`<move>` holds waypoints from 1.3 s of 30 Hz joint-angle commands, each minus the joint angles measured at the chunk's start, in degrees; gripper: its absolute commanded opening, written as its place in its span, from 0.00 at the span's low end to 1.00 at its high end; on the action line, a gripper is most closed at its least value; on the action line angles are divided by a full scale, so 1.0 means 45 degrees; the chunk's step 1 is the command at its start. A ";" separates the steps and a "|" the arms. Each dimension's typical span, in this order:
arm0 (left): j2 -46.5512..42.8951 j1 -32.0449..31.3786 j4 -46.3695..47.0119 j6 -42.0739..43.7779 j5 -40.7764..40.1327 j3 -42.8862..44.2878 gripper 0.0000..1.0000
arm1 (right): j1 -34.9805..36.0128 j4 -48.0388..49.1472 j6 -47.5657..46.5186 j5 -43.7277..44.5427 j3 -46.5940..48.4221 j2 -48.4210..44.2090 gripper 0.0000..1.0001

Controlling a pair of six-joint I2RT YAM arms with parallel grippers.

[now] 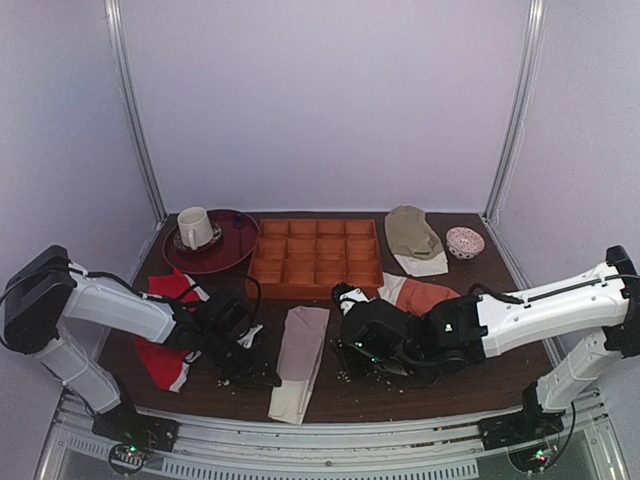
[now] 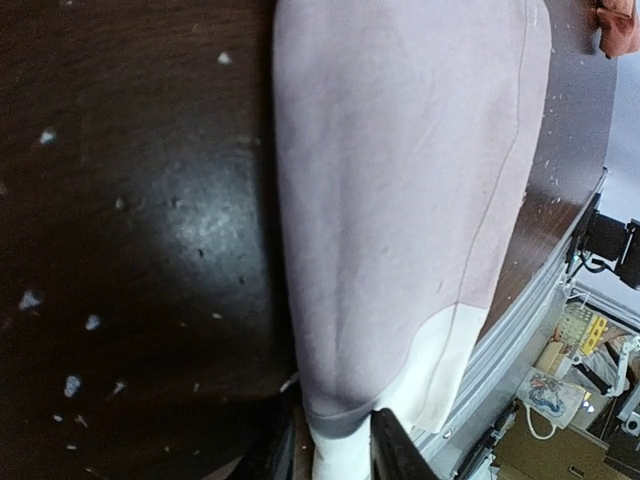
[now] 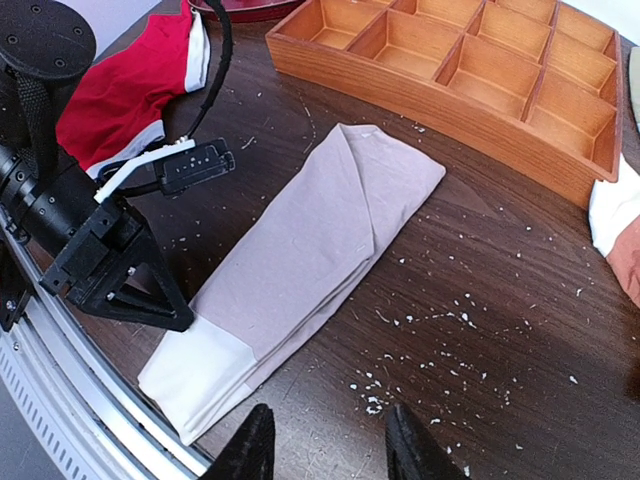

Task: Roll the underwear
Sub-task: Roll the underwear at the center of the board.

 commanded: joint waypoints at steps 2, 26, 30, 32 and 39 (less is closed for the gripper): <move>0.0267 -0.0457 -0.0399 -0.0226 -0.0244 -0.0041 0.28 | 0.0132 -0.0108 0.0049 0.0439 -0.0141 -0.0303 0.38; 0.0955 -0.0584 -0.0982 -0.1942 0.0545 0.1421 0.00 | 0.1712 0.2445 -0.4327 0.1141 -0.0721 0.1000 0.35; 0.1081 -0.0531 -0.1277 -0.2252 0.0828 0.1820 0.00 | 0.1988 0.3674 -0.5816 0.0674 -0.1137 0.1377 0.37; 0.1102 -0.0497 -0.1266 -0.2525 0.0974 0.1865 0.00 | 0.2021 0.4120 -0.6373 0.0533 -0.1277 0.1599 0.38; 0.1269 -0.0341 -0.0834 -0.3296 0.1438 0.1811 0.00 | 0.2200 0.5370 -0.8086 0.0405 -0.1444 0.2690 0.40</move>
